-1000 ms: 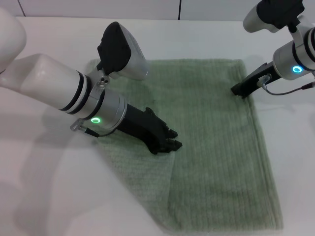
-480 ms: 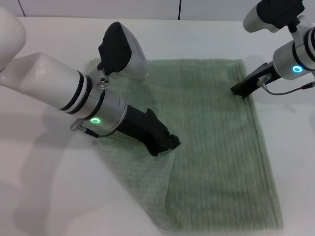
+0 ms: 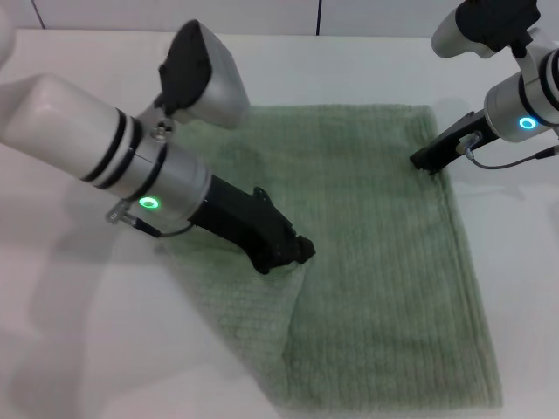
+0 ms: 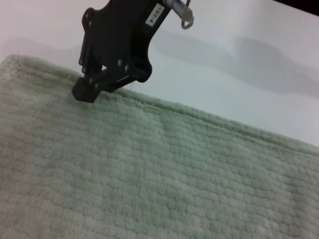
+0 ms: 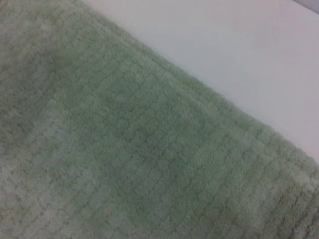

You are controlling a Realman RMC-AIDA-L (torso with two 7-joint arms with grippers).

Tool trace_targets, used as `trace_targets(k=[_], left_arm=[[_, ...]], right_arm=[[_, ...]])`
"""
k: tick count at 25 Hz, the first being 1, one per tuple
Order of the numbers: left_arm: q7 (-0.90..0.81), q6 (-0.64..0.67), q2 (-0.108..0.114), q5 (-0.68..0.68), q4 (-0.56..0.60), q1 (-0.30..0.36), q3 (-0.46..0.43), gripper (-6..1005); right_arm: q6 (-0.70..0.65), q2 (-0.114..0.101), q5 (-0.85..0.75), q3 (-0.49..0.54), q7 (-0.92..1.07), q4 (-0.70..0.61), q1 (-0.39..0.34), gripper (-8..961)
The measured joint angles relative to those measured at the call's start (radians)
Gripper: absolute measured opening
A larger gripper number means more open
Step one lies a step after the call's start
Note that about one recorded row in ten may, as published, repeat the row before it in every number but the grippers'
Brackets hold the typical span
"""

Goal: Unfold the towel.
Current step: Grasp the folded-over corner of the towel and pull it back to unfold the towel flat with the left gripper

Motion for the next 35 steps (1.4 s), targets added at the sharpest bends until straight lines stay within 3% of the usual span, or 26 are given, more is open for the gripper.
trace_targets(k=[9, 19, 28, 30, 35], left_arm=[[-0.002, 0.247, 0.008, 0.131, 0.036, -0.010, -0.232, 15], [-0.052, 0.372, 0.030, 0.169, 0.058, 0.001, -0.273, 15], [-0.102, 0.422, 0.030, 0.265, 0.069, -0.001, -0.289, 16], [-0.102, 0.470, 0.034, 0.275, 0.110, 0.013, -0.370, 16], [-0.099, 0.514, 0.038, 0.276, 0.126, 0.025, -0.412, 16]], right_arm=[[-0.011, 0.000, 0.000, -0.003, 0.002, 0.003, 0.000, -1], [-0.011, 0.001, 0.000, -0.003, 0.003, 0.004, 0.001, -1], [-0.012, 0.003, 0.000, -0.008, 0.001, 0.004, 0.005, -1], [-0.012, 0.003, 0.000, -0.009, 0.001, 0.004, 0.006, -1], [-0.012, 0.003, 0.000, -0.009, -0.001, 0.004, 0.006, -1]])
